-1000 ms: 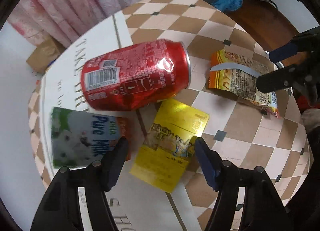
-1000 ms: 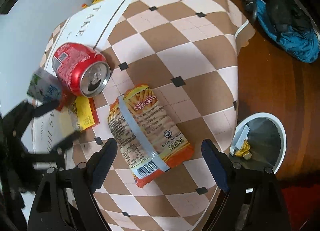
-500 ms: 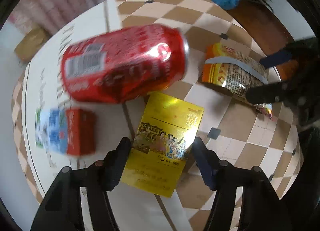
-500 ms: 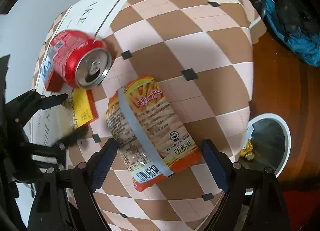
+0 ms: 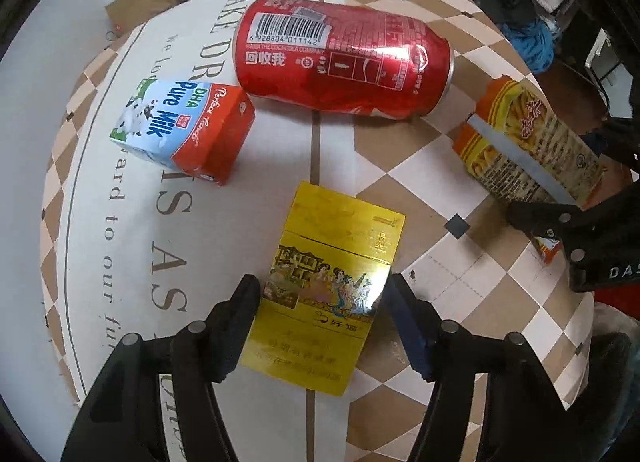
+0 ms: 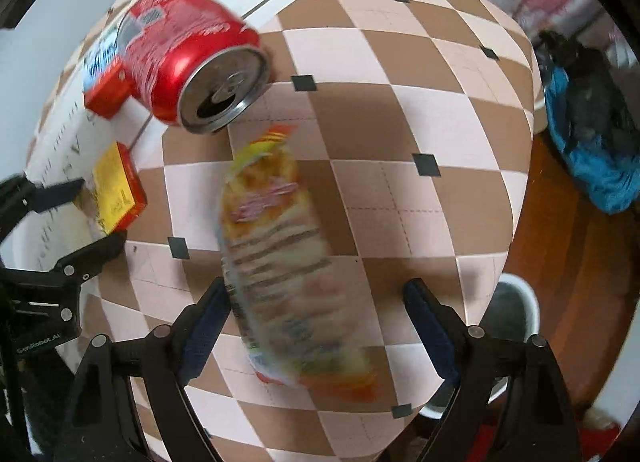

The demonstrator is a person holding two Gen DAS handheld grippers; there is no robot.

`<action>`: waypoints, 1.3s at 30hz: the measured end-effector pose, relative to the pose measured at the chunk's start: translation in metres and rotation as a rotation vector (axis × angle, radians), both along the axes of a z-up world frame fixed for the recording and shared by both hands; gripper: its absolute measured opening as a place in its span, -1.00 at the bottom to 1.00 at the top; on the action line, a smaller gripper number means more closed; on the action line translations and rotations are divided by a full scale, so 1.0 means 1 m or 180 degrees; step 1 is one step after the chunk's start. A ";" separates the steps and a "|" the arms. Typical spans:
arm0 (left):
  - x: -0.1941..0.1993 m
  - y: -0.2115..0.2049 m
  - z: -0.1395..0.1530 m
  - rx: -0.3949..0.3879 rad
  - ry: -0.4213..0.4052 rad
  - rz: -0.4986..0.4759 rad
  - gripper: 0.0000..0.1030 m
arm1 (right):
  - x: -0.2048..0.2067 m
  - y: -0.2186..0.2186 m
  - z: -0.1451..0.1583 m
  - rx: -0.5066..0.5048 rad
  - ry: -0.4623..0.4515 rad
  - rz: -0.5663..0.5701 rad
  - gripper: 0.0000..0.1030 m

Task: Collect trash
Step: 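Lift and carry the yellow box and snack bag over the bin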

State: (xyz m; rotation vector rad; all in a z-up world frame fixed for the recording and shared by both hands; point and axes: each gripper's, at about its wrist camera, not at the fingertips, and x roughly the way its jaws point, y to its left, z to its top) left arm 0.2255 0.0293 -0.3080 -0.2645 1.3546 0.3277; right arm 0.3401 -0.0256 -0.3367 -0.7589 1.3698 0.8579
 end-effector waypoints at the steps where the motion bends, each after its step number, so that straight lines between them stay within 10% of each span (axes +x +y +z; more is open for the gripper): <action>1: 0.000 0.000 0.000 -0.0014 -0.0018 0.0036 0.18 | -0.001 0.001 0.000 -0.0008 -0.0018 -0.0001 0.73; 4: -0.011 -0.011 0.002 0.0008 -0.0051 0.0163 0.15 | -0.004 -0.002 0.002 0.0038 -0.0056 -0.0076 0.60; 8: -0.032 0.005 -0.002 0.0056 -0.0103 0.0317 0.15 | -0.008 -0.014 0.012 0.0216 -0.0048 -0.0223 -0.28; 11: -0.047 0.006 0.011 0.0128 -0.0150 0.0425 0.15 | -0.010 -0.024 0.021 0.0383 0.0004 -0.0380 -0.44; 23: -0.069 -0.025 0.080 0.0360 -0.0597 0.0641 0.14 | -0.019 -0.094 0.094 0.1181 -0.0044 -0.0933 -0.59; 39: 0.064 -0.162 0.167 0.0054 -0.1395 -0.0217 0.14 | 0.039 -0.273 0.173 0.1447 -0.0655 -0.1729 -0.61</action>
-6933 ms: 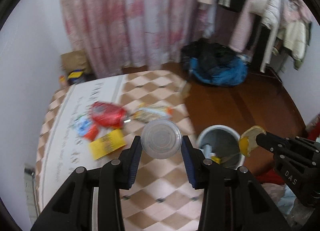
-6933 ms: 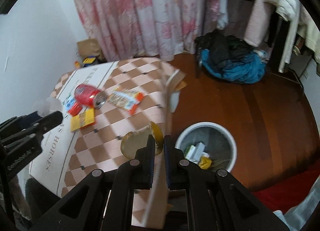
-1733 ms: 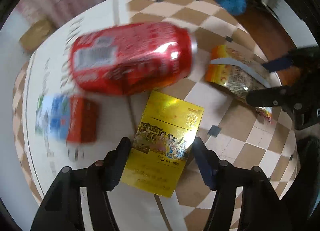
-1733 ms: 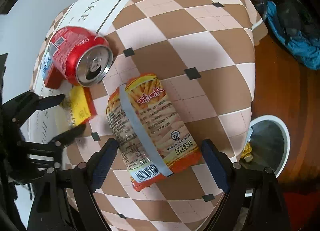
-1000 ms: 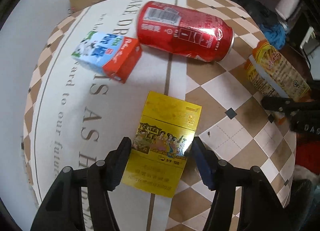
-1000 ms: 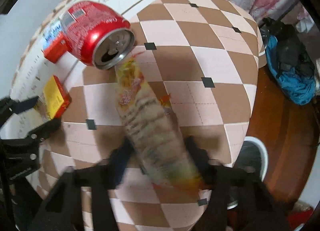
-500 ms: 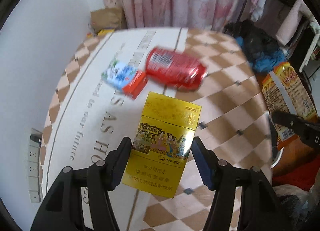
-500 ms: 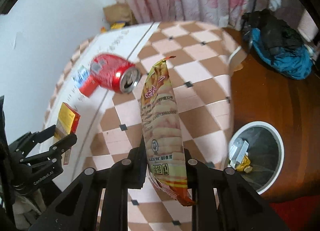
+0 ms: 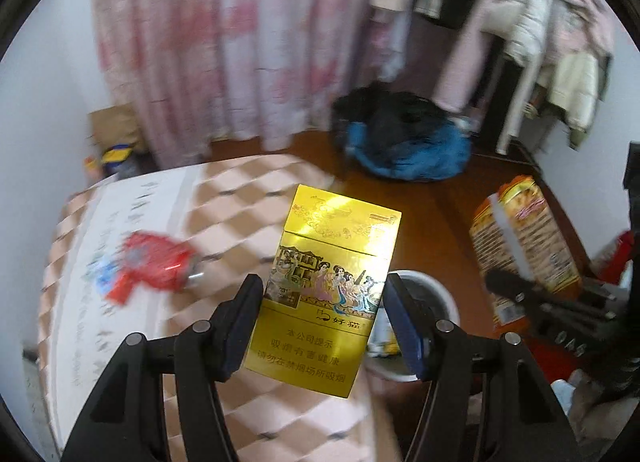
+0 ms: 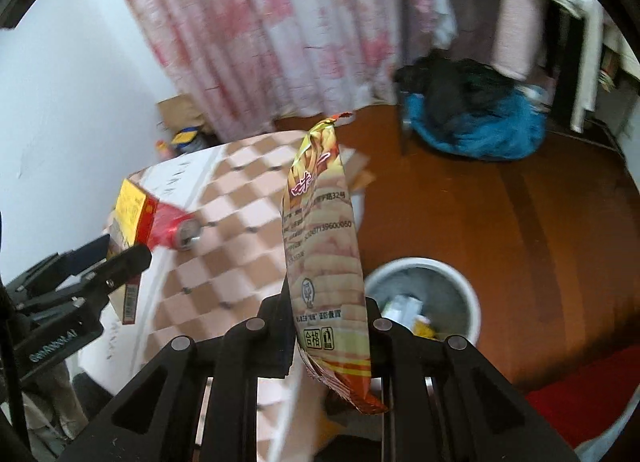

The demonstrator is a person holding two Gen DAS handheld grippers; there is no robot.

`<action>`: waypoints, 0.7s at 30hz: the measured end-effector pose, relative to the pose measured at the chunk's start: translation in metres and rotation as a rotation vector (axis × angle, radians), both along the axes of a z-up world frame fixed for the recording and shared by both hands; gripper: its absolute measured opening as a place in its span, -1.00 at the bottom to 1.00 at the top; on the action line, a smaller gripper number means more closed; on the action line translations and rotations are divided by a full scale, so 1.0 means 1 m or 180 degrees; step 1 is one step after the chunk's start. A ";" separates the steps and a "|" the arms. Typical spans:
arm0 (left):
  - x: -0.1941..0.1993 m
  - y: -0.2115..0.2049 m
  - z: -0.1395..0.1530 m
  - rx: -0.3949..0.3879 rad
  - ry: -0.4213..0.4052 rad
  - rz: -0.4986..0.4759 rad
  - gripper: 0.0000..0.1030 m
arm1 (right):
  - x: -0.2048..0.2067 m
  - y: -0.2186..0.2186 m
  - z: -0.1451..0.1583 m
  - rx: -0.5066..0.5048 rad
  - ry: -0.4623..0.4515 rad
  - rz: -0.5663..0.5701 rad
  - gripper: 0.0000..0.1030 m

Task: Collect trash
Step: 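Lift and carry the yellow box and snack bag over the bin, then open both tools to drop the box and snack bag into the bin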

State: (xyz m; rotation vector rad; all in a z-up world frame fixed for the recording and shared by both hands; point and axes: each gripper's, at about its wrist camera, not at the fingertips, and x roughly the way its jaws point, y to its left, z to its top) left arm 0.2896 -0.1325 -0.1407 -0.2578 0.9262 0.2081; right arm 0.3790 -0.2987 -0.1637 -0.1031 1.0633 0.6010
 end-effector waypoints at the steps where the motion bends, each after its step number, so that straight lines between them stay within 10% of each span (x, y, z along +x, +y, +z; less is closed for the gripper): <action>1: 0.014 -0.014 -0.004 -0.0040 0.0017 -0.0092 0.14 | 0.006 -0.014 -0.004 -0.0034 0.0006 -0.0070 -0.62; 11: 0.102 -0.095 -0.079 -0.0357 0.0380 -0.0521 0.14 | 0.066 -0.121 -0.088 -0.0366 0.0392 -0.0642 -0.63; 21: 0.131 -0.111 -0.174 -0.0508 0.0891 -0.0582 0.15 | 0.097 -0.135 -0.205 -0.0470 0.0992 -0.0728 -0.63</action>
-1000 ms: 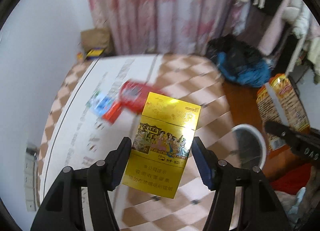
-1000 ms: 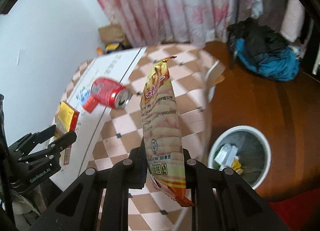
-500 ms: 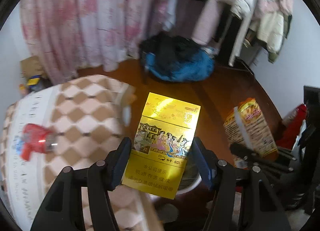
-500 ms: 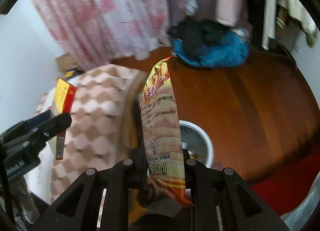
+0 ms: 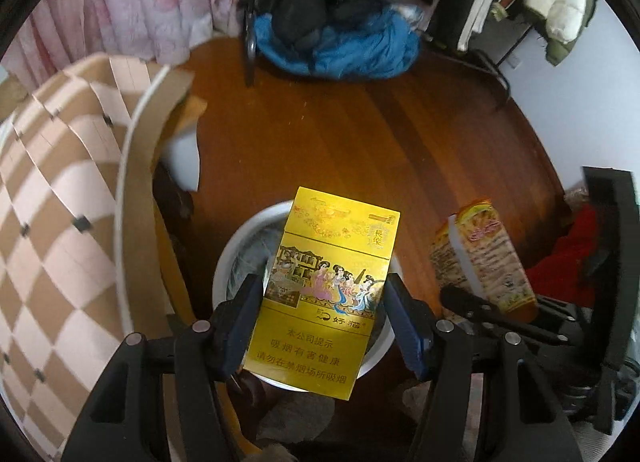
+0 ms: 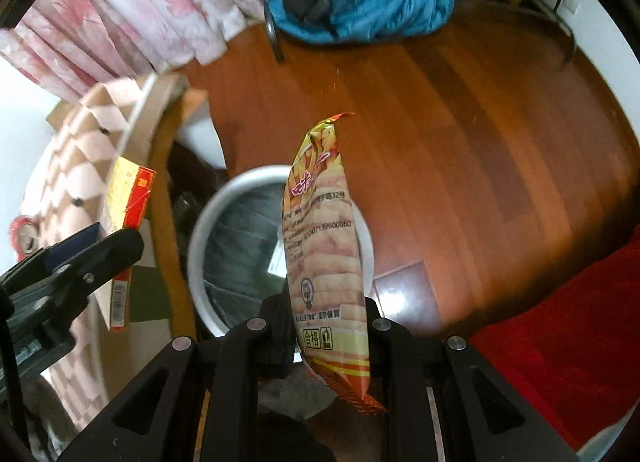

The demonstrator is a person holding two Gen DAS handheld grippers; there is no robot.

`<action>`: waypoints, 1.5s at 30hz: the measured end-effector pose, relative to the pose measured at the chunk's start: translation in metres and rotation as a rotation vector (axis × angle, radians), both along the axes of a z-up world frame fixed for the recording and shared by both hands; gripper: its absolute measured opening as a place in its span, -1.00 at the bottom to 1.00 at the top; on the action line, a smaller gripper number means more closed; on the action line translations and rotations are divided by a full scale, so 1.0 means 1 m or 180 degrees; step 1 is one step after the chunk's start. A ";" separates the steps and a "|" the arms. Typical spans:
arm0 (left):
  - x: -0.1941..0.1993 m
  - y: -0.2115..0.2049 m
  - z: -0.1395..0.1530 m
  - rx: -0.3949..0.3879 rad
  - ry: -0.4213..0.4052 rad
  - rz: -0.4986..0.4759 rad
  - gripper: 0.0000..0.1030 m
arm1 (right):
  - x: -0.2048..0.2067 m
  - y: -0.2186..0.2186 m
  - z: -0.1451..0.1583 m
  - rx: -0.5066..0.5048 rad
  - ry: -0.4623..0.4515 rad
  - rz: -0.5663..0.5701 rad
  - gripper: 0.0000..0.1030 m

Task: Collect trash
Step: 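Open both tools to drop the box and snack bag into the bin, then grasp the Pure Milk carton with the left tool while the right tool grasps the red can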

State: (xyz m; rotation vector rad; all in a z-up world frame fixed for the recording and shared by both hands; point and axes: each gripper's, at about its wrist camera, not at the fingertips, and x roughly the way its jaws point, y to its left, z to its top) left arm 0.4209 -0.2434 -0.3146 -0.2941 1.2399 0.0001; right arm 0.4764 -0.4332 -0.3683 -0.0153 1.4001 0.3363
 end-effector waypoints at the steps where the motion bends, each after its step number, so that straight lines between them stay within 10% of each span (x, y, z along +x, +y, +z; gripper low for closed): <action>1: 0.000 -0.002 -0.004 0.0023 0.0030 -0.0004 0.15 | 0.002 0.001 -0.010 0.0004 0.0046 0.0001 -0.63; 4: 0.002 -0.004 -0.015 0.0089 0.0113 -0.0012 0.26 | 0.008 0.003 -0.035 0.0024 0.0166 -0.0015 -0.63; 7: 0.002 -0.004 -0.022 0.0133 0.0175 0.0012 0.82 | 0.013 0.004 -0.049 0.0045 0.0230 -0.0058 -0.63; 12: 0.001 -0.002 -0.025 0.0195 0.0194 0.0040 0.86 | 0.019 0.002 -0.056 0.0103 0.0298 -0.0135 -0.48; 25: -0.013 0.002 -0.005 0.0414 0.0112 0.0044 0.86 | 0.005 -0.003 -0.017 -0.0056 0.0185 -0.0169 0.98; 45: -0.061 0.001 0.077 0.0647 -0.0211 0.0123 0.86 | -0.060 -0.008 0.079 -0.0306 -0.0101 -0.0210 1.00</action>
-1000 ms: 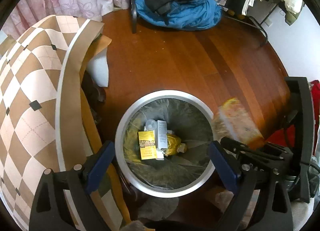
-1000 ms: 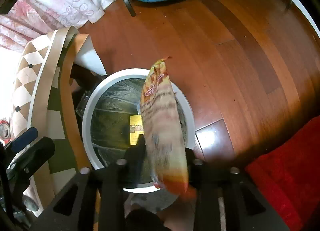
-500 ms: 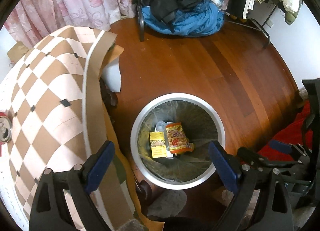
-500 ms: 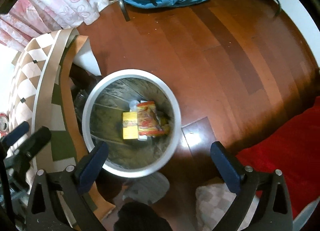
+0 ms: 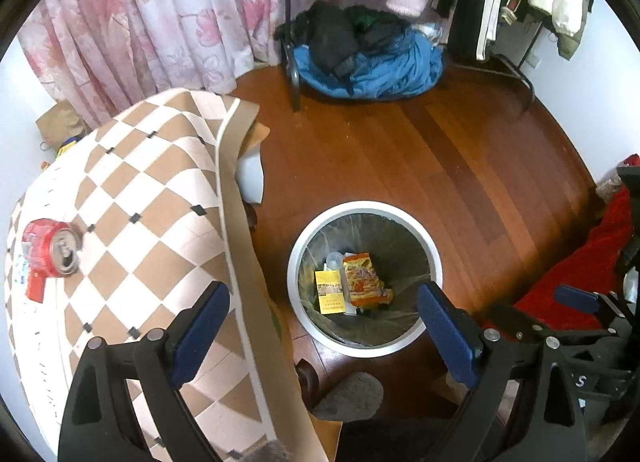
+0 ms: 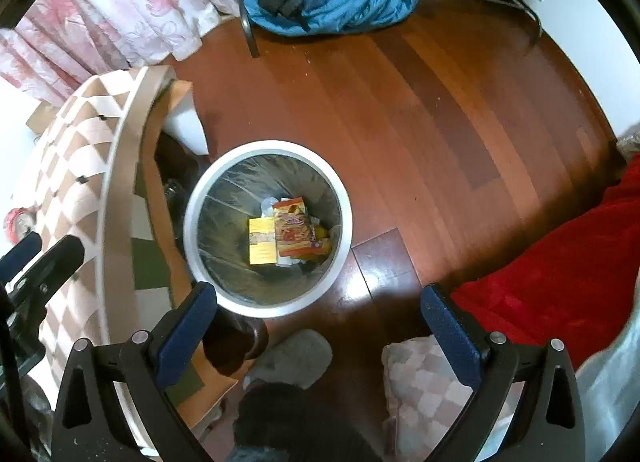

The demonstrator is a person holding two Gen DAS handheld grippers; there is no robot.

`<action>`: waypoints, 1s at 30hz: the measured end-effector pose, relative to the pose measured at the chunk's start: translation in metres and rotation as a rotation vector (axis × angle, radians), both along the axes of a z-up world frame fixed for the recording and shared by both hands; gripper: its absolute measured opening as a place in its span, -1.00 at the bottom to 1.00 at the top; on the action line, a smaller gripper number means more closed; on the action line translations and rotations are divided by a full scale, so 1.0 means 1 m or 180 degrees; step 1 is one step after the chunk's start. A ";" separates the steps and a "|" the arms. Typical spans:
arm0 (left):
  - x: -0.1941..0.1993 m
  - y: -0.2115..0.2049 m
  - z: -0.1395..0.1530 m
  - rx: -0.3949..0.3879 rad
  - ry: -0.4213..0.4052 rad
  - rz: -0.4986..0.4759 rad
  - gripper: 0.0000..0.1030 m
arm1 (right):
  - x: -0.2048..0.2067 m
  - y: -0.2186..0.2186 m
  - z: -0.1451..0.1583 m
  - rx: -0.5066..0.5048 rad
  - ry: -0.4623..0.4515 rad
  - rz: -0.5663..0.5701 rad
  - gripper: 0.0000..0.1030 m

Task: Collect trash
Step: 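Grasp the Pure Milk carton with the left tool while the right tool grasps the red can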

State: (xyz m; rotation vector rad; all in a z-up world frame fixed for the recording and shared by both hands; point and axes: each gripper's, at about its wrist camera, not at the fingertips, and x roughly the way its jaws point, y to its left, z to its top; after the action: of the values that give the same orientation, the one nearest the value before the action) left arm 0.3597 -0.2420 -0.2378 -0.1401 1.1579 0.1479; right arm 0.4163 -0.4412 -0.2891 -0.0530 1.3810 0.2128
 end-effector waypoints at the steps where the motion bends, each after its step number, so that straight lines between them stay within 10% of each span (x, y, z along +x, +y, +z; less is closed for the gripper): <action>1: -0.003 -0.001 0.006 0.0002 -0.0032 -0.0004 0.86 | -0.004 0.000 0.007 0.0006 -0.0026 -0.0002 1.00; 18: -0.071 0.053 0.100 0.0183 -0.0566 0.0310 0.86 | -0.067 0.040 0.142 0.0419 -0.0564 0.0267 1.00; 24: -0.115 0.153 0.100 0.0425 -0.0582 0.0959 0.86 | -0.075 0.154 0.149 0.0388 -0.0519 0.0997 1.00; 30: -0.176 0.275 0.041 0.0669 -0.0107 0.1846 0.86 | -0.082 0.318 0.115 0.0205 -0.0308 0.2004 1.00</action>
State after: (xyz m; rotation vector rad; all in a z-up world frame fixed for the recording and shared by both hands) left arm 0.1838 0.0328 -0.1972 -0.2883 1.0348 0.7740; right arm 0.3344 -0.1234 -0.1743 -0.4413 1.2263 0.7688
